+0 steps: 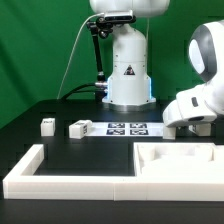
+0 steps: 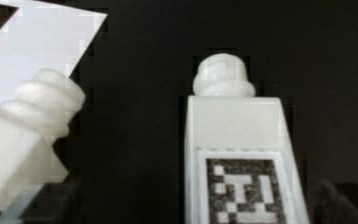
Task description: Assemble one leg
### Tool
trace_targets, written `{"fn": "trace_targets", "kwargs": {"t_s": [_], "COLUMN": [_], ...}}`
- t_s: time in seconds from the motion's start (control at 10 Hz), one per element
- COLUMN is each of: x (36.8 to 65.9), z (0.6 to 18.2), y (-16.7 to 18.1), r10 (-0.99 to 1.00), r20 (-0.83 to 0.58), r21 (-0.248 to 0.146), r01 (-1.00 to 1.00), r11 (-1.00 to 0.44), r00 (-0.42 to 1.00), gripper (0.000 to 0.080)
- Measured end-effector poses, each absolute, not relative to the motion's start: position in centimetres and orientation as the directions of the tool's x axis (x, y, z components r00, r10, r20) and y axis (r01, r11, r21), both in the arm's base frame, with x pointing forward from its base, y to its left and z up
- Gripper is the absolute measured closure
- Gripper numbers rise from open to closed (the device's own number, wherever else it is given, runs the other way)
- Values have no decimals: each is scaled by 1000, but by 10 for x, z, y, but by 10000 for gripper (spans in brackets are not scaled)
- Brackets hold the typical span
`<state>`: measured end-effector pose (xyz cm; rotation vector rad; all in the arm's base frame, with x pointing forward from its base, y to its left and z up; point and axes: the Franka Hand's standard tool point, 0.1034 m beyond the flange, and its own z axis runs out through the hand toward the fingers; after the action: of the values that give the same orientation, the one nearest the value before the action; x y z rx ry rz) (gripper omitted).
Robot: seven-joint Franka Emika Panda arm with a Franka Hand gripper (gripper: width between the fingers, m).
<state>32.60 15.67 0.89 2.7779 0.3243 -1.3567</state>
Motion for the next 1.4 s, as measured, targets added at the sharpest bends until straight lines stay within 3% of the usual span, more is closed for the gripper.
{"fn": "trace_targets", "kwargs": {"t_s": [0.3,0.8,0.9,1.2,1.4], "x": [326,326,327,357,375], "z": [9,9,14,59,76], "y": [157,157,155,148,148], "r10": [172,172,197,289,295], "r20": [-784,-784,-789,-763,-735], "r21": [-62,-62,-83,-157,-155], "r01": [201,201,216,268,271], "r11": [-978,-978,-973,-951,-950], "r00": [597,597,583,579,611], "gripper": [512,511,511,509,509]}}
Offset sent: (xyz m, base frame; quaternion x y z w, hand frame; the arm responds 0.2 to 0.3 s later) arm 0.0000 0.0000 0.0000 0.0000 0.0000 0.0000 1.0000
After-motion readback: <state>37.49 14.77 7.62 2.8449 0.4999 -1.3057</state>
